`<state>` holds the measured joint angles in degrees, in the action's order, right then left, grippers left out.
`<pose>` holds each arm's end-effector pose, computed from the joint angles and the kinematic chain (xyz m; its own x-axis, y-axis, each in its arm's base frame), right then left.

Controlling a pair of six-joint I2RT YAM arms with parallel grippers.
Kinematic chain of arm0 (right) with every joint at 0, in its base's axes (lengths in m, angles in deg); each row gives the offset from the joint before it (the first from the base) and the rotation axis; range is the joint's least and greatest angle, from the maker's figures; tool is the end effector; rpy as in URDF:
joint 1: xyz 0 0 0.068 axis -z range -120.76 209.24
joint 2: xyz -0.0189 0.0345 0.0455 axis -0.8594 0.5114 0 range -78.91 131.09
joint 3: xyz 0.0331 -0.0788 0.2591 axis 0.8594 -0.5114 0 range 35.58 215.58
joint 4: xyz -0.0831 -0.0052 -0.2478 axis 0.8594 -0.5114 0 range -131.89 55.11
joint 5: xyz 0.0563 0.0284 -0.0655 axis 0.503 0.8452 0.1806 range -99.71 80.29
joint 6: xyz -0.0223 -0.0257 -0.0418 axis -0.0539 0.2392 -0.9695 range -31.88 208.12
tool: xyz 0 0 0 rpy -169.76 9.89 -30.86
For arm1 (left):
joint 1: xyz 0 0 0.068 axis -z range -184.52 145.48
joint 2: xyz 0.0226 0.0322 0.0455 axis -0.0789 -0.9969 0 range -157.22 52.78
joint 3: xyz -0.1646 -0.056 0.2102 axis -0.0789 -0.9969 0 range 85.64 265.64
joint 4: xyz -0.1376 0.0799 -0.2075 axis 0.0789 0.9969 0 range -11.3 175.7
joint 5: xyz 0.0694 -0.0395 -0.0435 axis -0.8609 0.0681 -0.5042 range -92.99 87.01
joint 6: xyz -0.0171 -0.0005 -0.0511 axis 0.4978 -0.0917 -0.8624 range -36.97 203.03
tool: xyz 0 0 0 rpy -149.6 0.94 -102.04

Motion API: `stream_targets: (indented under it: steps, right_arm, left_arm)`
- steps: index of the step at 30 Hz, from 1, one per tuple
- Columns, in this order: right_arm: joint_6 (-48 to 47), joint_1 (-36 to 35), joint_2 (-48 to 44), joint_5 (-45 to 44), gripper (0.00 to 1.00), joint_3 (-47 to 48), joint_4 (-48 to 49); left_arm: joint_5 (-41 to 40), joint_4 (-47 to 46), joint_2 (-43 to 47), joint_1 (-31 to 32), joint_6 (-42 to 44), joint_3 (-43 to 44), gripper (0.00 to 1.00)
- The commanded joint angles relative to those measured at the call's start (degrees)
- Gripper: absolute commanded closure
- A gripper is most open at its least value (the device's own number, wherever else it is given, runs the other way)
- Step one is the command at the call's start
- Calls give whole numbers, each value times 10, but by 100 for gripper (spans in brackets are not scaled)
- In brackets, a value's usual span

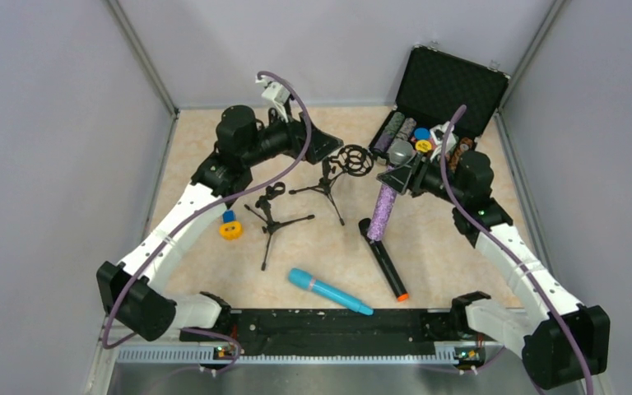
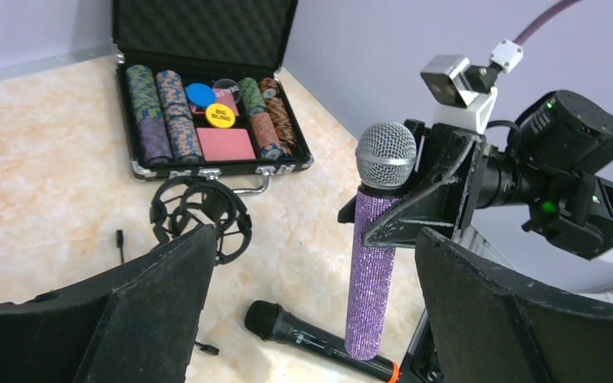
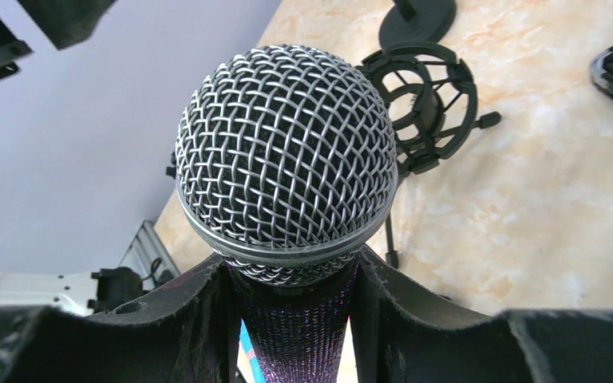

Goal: Attach the microphones to the stand

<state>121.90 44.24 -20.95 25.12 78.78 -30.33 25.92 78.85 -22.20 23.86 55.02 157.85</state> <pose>0.2204 0.0802 0.3146 -0.5621 0.3219 -0.7619 -0.5328 0.5636 0.6312 0.2595 -0.1598 0.4112 -0.4346 -0.2326 -0.8701 0.7213 0.4886 -0.4909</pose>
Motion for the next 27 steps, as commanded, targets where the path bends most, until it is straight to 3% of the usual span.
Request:
stream_targets:
  steps: [1,8,11,19,27]
  right_arm:
    - [-39,-6,-25,-38,100,36,18]
    - [-81,-6,-27,-119,100,44,23]
    - [-90,-7,-28,-114,100,40,63]
    - [-122,-14,-25,-123,100,45,147]
    - [-136,-15,20,-61,100,58,252]
  left_arm:
    - [-42,110,-11,-3,72,65,1]
    - [-79,158,-35,-4,141,134,1]
    - [-108,155,-45,-4,145,137,1]
    - [-140,103,-56,-4,178,77,1]
    - [-161,39,-15,-4,193,-19,1]
